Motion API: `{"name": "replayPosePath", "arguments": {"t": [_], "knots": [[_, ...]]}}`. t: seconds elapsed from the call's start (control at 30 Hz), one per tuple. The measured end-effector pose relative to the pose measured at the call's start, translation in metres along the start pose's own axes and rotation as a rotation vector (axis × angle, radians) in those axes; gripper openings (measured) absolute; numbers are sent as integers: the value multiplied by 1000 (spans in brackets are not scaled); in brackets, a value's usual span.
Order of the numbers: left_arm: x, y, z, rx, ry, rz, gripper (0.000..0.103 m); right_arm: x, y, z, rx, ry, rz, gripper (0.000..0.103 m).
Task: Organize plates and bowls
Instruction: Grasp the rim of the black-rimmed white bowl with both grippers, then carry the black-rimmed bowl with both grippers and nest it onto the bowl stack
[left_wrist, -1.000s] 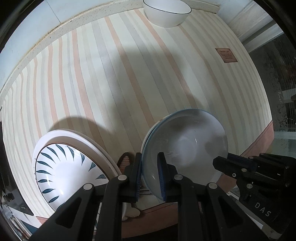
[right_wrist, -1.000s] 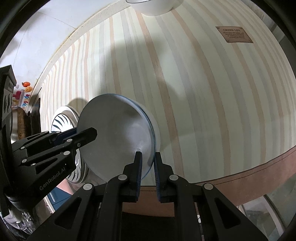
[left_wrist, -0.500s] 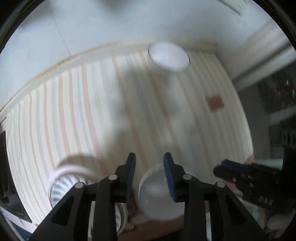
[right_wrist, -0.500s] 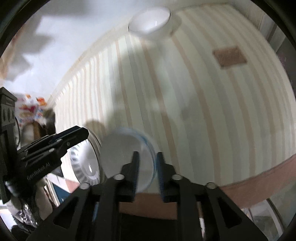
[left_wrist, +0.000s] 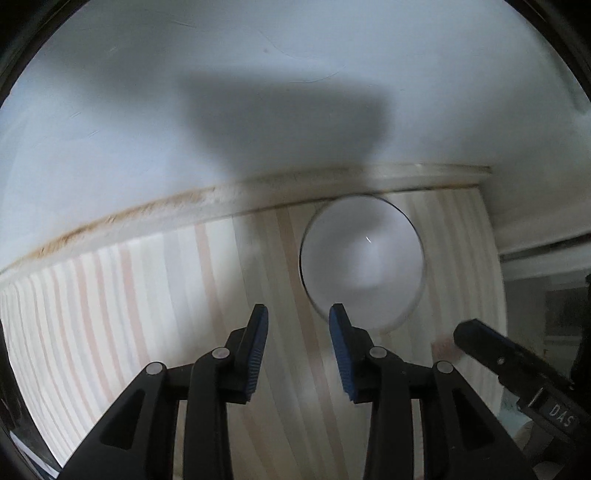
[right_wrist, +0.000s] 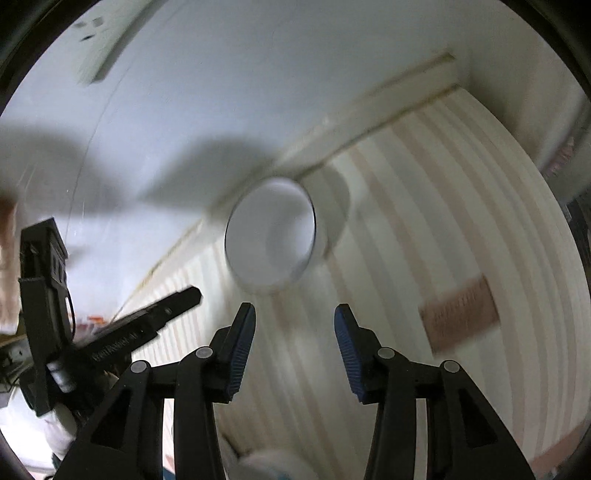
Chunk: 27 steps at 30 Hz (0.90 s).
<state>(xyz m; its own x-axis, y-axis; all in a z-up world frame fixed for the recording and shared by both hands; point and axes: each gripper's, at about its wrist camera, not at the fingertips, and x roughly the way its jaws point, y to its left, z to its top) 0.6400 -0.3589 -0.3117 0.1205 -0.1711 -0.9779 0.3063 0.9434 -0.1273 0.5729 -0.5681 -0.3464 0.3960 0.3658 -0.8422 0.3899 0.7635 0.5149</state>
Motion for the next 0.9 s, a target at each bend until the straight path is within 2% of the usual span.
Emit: {"name": "replayPosePath", "arguments": {"t": [0.23, 0.43, 0.6, 0.63, 0.67, 0.7, 0.77, 0.83, 0.9], "knots": [[32, -9, 16, 29, 0, 64, 32, 44, -3, 35, -34, 13, -75, 48], [49, -18, 15, 69, -8, 108, 32, 66, -7, 39, -51, 40, -100, 48], [54, -18, 11, 74, -21, 114, 31, 78, -3, 39, -63, 38, -109, 47], [56, -18, 12, 73, -16, 109, 25, 80, -3, 38, -64, 37, -105, 47], [58, -18, 12, 68, -10, 97, 17, 82, -2, 38, -66, 37, -102, 43], [60, -19, 10, 60, -3, 89, 15, 84, 0, 37, -71, 34, -103, 38], [60, -17, 7, 45, -4, 76, 14, 86, 4, 34, -87, 29, -109, 17], [57, -13, 5, 41, -7, 72, 14, 86, 7, 31, -101, 4, -136, 12], [55, -10, 2, 34, -7, 63, 14, 85, 8, 27, -106, -4, -145, 11]]}}
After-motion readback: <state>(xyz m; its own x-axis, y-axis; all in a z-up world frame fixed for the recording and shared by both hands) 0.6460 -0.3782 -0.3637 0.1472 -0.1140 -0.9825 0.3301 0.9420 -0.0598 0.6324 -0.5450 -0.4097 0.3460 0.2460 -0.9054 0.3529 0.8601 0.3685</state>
